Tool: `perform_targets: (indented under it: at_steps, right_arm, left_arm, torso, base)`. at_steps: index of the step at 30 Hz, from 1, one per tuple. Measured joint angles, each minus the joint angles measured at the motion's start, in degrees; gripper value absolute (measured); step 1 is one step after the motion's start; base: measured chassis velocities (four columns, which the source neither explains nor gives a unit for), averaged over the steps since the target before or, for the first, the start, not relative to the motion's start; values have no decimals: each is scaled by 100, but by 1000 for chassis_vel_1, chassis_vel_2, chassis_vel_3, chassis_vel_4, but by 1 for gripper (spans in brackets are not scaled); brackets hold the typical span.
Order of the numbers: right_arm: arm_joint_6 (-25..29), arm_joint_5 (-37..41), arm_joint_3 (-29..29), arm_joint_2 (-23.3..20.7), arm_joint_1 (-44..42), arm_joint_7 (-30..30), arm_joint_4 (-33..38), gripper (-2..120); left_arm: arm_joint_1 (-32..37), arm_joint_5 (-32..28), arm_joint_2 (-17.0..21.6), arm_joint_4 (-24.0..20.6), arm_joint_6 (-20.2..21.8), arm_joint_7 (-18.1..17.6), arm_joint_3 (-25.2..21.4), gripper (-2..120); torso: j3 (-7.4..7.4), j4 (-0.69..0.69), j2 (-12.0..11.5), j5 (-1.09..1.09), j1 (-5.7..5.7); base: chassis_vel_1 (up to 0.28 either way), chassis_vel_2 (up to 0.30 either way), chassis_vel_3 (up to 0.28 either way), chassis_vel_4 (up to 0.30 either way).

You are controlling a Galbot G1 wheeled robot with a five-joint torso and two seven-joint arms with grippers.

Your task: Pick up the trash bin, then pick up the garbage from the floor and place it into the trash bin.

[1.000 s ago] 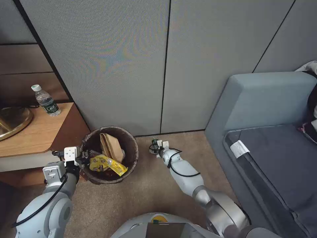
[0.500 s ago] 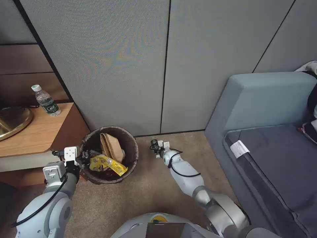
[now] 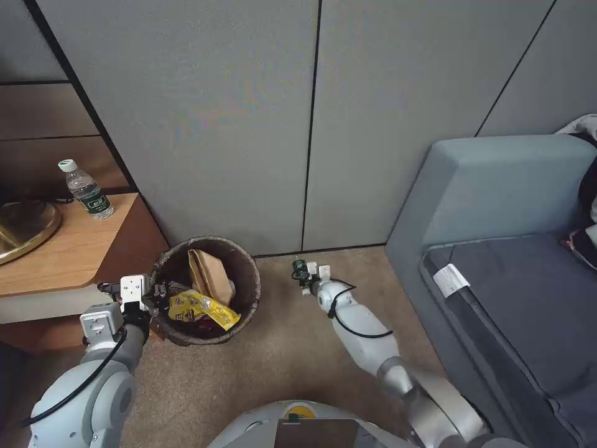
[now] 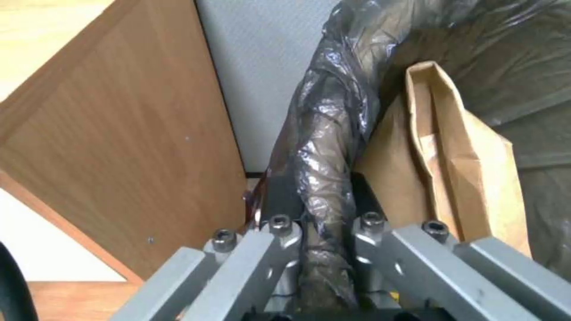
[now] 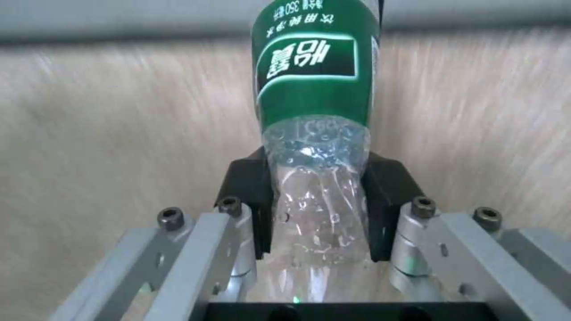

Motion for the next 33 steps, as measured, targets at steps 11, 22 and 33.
perform_targets:
  at_steps: [11,22,33]
  right_arm:
    - [-169,302,-6,-997,-758,-176,2746,29]
    - [-396,1123,301,-2737,-1375,-369,5383,29]
    - [-661,2269,406,-3395,-1261,-451,7246,29]
  left_arm:
    - [13,-30,72,11,12,6,-16,4]
    - [12,-29,83,77,60,5,13,4]
    - [31,-23,100,89,124,2,55,4]
  torso:
    - [0,2,0,2,0]
    - [0,-2,0,1,0]
    - [-1,2,0,1,0]
  base:
    - [0,0,0,0]
    - [0,0,0,0]
    - [0,0,0,0]
